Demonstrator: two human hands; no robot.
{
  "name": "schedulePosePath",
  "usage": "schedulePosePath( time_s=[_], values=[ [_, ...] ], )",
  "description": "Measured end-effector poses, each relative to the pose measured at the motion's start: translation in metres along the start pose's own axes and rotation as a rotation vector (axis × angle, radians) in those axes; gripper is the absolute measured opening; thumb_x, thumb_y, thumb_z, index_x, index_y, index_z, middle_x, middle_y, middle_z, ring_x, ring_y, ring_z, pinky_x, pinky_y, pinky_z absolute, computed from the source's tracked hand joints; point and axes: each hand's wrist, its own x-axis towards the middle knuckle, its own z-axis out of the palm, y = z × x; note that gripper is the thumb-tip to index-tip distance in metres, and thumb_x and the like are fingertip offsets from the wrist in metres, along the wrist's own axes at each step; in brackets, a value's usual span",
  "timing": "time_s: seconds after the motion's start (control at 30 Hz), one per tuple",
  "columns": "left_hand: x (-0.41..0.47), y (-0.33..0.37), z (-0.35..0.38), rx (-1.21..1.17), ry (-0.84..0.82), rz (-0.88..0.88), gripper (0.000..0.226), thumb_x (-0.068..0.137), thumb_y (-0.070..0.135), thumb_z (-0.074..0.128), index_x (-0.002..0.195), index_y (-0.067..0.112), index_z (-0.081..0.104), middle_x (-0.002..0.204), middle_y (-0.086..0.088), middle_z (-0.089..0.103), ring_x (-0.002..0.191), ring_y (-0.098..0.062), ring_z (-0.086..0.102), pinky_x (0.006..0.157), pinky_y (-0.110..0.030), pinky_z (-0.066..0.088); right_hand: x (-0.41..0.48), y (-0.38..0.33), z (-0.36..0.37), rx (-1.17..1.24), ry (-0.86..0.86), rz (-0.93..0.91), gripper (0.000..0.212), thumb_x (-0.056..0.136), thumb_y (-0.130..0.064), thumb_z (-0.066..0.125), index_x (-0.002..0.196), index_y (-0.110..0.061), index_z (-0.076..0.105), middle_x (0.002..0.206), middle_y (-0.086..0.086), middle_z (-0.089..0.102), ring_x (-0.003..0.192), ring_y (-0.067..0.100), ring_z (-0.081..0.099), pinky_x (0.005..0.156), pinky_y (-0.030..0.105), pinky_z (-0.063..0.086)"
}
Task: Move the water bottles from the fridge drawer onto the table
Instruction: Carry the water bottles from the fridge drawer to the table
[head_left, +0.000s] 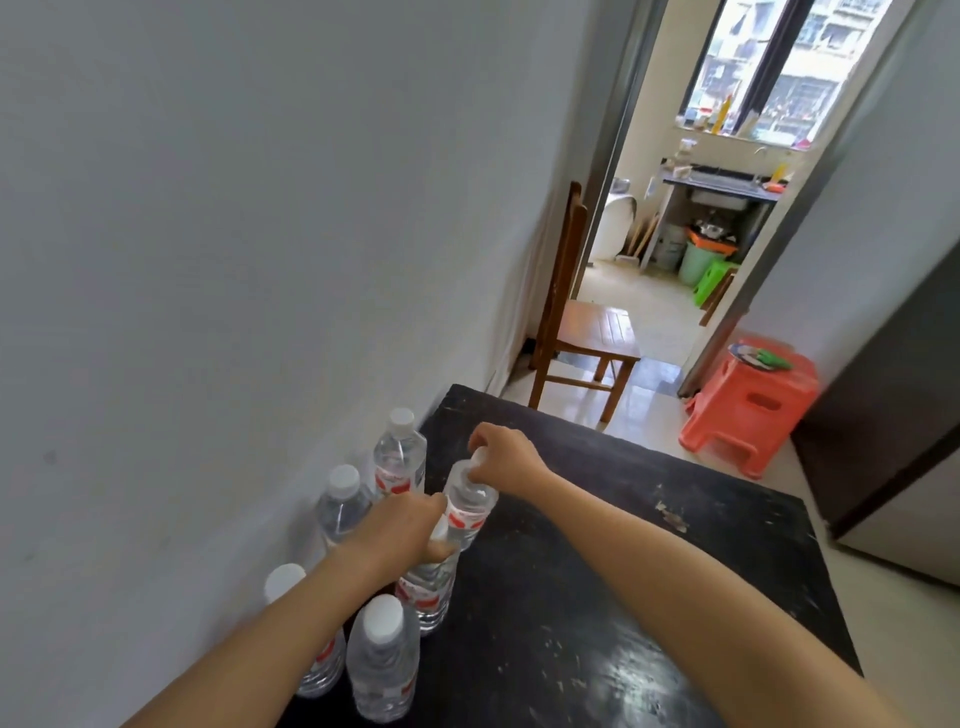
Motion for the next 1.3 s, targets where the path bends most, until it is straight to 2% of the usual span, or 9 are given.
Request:
schedulePosePath(
  time_s=[0.13,0.27,0.37,0.53,0.7,0.83,1.07,1.23,1.3],
  values=[
    [-0.002,-0.001,-0.002,-0.017,-0.015,0.015,0.034,0.088,0.036,0.054,0.109,0.010,0.048,0.111,-0.009,0.061,0.100,-0.025,0.060,0.082,-0.032,0.047,0.007,-0.006,0.010,-0.020,-0.028,-0.023,0.026,0.082,-0.015,0.063,0.107,-0.014,0.059,0.104,0.006,0.062,0.094,0.021,0.059,0.087,0.035,0.052],
    [0.000,-0.001,0.000,-0.008,-0.016,0.012,0.034,0.088,0.036,0.055,0.110,0.010,0.049,0.112,-0.008,0.062,0.099,-0.023,0.060,0.079,-0.028,0.045,0.004,-0.007,0.019,-0.014,-0.037,-0.038,0.036,0.083,-0.014,0.063,0.117,-0.015,0.056,0.118,0.006,0.059,0.106,0.023,0.056,0.093,0.034,0.049],
    [0.000,0.001,-0.001,-0.013,-0.014,0.017,0.034,0.088,0.036,0.054,0.110,0.011,0.048,0.111,-0.007,0.063,0.098,-0.021,0.061,0.077,-0.024,0.042,0.002,-0.004,0.018,0.058,-0.032,0.001,0.048,0.083,-0.014,0.063,0.129,-0.018,0.047,0.126,0.008,0.055,0.115,0.025,0.053,0.097,0.035,0.047],
    [-0.002,0.000,-0.002,-0.010,-0.015,0.018,0.036,0.089,0.038,0.054,0.112,0.012,0.047,0.112,-0.007,0.062,0.098,-0.021,0.061,0.076,-0.023,0.041,0.008,-0.009,0.006,0.013,-0.072,0.044,0.063,0.083,-0.012,0.065,0.138,-0.018,0.035,0.131,0.012,0.051,0.118,0.029,0.051,0.096,0.036,0.046],
    [-0.001,0.002,0.000,-0.030,-0.016,-0.012,0.037,0.089,0.037,0.053,0.118,0.014,0.045,0.112,-0.006,0.061,0.099,-0.019,0.061,0.074,-0.021,0.039,0.003,-0.016,0.019,0.067,-0.011,0.050,0.050,0.083,-0.011,0.064,0.130,-0.017,0.046,0.126,0.010,0.054,0.113,0.026,0.054,0.091,0.031,0.047],
    [-0.001,0.006,0.000,-0.033,-0.009,-0.031,0.036,0.090,0.036,0.053,0.119,0.015,0.045,0.111,-0.006,0.062,0.099,-0.019,0.061,0.074,-0.022,0.039,-0.005,-0.014,0.025,0.000,0.054,0.021,0.039,0.086,-0.013,0.060,0.125,-0.013,0.051,0.123,0.010,0.055,0.110,0.025,0.054,0.092,0.030,0.046],
    [-0.006,0.008,-0.004,-0.046,0.011,-0.038,0.029,0.090,0.034,0.053,0.109,0.013,0.047,0.113,-0.007,0.061,0.103,-0.021,0.059,0.075,-0.022,0.036,-0.010,-0.001,0.009,-0.068,-0.029,0.084,0.057,0.083,-0.024,0.067,0.134,-0.018,0.042,0.131,0.009,0.052,0.118,0.027,0.051,0.097,0.033,0.044],
    [-0.008,0.006,-0.001,-0.083,0.006,-0.042,0.023,0.089,0.034,0.055,0.098,0.017,0.044,0.111,-0.007,0.062,0.100,-0.021,0.060,0.075,-0.023,0.038,-0.015,0.001,0.012,-0.056,-0.032,0.073,0.050,0.085,-0.023,0.064,0.130,-0.018,0.043,0.128,0.009,0.053,0.115,0.025,0.052,0.098,0.035,0.045],
    [-0.007,0.005,0.001,-0.098,0.012,-0.056,0.023,0.089,0.035,0.056,0.101,0.017,0.046,0.110,-0.007,0.062,0.099,-0.021,0.061,0.076,-0.023,0.040,-0.011,-0.004,0.011,-0.069,-0.046,0.066,0.046,0.087,-0.020,0.061,0.130,-0.018,0.043,0.127,0.010,0.053,0.115,0.026,0.052,0.098,0.035,0.045]
  ],
)
